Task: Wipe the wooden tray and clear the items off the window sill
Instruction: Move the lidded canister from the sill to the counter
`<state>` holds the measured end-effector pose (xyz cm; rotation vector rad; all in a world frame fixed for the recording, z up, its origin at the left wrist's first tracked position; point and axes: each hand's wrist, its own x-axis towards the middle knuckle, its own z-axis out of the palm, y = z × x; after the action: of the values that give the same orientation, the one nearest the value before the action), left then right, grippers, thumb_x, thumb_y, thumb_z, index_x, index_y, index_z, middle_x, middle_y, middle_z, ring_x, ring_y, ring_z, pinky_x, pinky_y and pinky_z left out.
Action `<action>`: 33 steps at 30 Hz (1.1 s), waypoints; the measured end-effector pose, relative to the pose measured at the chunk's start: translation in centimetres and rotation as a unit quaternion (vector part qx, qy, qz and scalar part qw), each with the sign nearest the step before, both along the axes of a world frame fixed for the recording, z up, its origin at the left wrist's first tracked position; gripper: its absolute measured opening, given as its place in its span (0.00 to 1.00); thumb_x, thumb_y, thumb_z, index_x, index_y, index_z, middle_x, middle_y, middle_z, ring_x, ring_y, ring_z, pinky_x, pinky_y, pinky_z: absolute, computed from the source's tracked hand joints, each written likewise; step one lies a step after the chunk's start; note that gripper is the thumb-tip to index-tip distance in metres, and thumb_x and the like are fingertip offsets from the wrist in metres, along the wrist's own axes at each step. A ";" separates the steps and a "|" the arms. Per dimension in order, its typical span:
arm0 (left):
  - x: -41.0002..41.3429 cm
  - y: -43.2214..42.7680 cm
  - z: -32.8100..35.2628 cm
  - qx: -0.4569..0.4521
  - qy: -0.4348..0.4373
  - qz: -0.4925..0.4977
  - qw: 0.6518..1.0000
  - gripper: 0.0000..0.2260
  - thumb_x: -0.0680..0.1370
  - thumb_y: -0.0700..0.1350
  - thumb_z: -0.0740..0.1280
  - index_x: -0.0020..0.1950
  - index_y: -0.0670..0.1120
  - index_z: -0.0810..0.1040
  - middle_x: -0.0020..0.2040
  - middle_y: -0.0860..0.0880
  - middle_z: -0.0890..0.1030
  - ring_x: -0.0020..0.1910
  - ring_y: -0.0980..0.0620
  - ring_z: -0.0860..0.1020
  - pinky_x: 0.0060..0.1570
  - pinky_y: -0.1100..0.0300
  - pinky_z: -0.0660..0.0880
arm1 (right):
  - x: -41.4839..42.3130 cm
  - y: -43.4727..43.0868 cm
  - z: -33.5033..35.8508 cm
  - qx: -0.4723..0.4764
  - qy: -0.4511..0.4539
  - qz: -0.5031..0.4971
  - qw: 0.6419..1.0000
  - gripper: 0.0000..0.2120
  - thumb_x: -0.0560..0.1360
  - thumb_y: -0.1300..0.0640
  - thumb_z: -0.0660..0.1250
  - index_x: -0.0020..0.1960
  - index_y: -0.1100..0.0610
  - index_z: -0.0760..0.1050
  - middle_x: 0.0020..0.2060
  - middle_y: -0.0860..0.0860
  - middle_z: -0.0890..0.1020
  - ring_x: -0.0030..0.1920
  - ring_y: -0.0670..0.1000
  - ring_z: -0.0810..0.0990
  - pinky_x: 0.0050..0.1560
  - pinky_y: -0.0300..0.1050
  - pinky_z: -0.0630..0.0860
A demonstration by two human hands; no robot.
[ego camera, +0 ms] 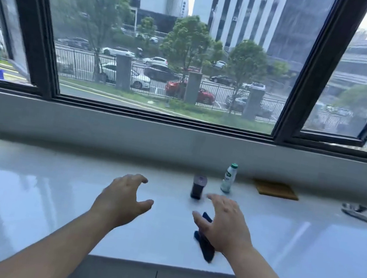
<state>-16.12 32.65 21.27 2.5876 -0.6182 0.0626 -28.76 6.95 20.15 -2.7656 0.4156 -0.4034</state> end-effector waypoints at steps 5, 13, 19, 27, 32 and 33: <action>-0.9 -13.0 -1.0 0.013 0.012 -0.025 1.000 0.28 0.77 0.64 0.68 0.76 0.58 0.69 0.76 0.58 0.71 0.75 0.53 0.67 0.66 0.53 0.72 | -1.8 -12.4 -0.2 0.014 -0.012 -0.030 0.999 0.35 0.75 0.31 0.61 0.75 0.49 0.70 0.69 0.48 0.77 0.70 0.54 0.71 0.71 0.51 0.70; -0.8 -25.7 -2.8 0.055 0.034 -0.062 0.996 0.30 0.76 0.65 0.67 0.76 0.58 0.69 0.75 0.57 0.72 0.74 0.52 0.68 0.68 0.53 0.71 | -2.5 -23.0 -2.3 0.063 -0.001 -0.063 0.996 0.37 0.74 0.29 0.57 0.76 0.49 0.69 0.71 0.48 0.75 0.72 0.53 0.69 0.72 0.52 0.69; 3.9 -28.5 -4.1 0.069 0.044 -0.045 0.996 0.29 0.76 0.63 0.68 0.76 0.57 0.68 0.75 0.57 0.71 0.74 0.52 0.68 0.63 0.53 0.73 | 0.1 -25.8 -4.7 0.093 0.006 -0.085 0.992 0.34 0.76 0.32 0.63 0.76 0.48 0.69 0.72 0.46 0.75 0.72 0.52 0.68 0.71 0.51 0.69; 12.9 -29.3 -5.9 0.032 0.068 -0.065 0.995 0.31 0.76 0.63 0.68 0.77 0.56 0.68 0.75 0.56 0.73 0.73 0.51 0.70 0.64 0.53 0.73 | 7.6 -26.2 -4.3 0.064 0.026 -0.118 0.991 0.33 0.76 0.32 0.64 0.76 0.48 0.68 0.72 0.45 0.74 0.73 0.52 0.67 0.71 0.50 0.68; 19.8 -28.5 -5.0 0.005 0.065 -0.044 0.997 0.31 0.75 0.62 0.69 0.76 0.56 0.69 0.76 0.56 0.72 0.72 0.50 0.70 0.58 0.52 0.73 | 13.5 -26.0 -2.3 0.039 0.007 -0.128 0.991 0.34 0.75 0.33 0.65 0.76 0.48 0.68 0.72 0.46 0.74 0.73 0.53 0.67 0.71 0.51 0.68; 20.9 -28.5 -5.0 0.002 0.065 -0.043 0.997 0.30 0.75 0.62 0.69 0.76 0.56 0.68 0.76 0.56 0.72 0.72 0.50 0.69 0.55 0.53 0.72 | 14.5 -25.8 -2.3 0.038 0.002 -0.128 0.991 0.34 0.75 0.33 0.65 0.76 0.48 0.68 0.72 0.46 0.74 0.73 0.53 0.67 0.72 0.51 0.67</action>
<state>4.77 4.13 16.26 2.5413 -0.6802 -0.1330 -14.28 -18.86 17.89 -2.6477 0.7737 -0.4312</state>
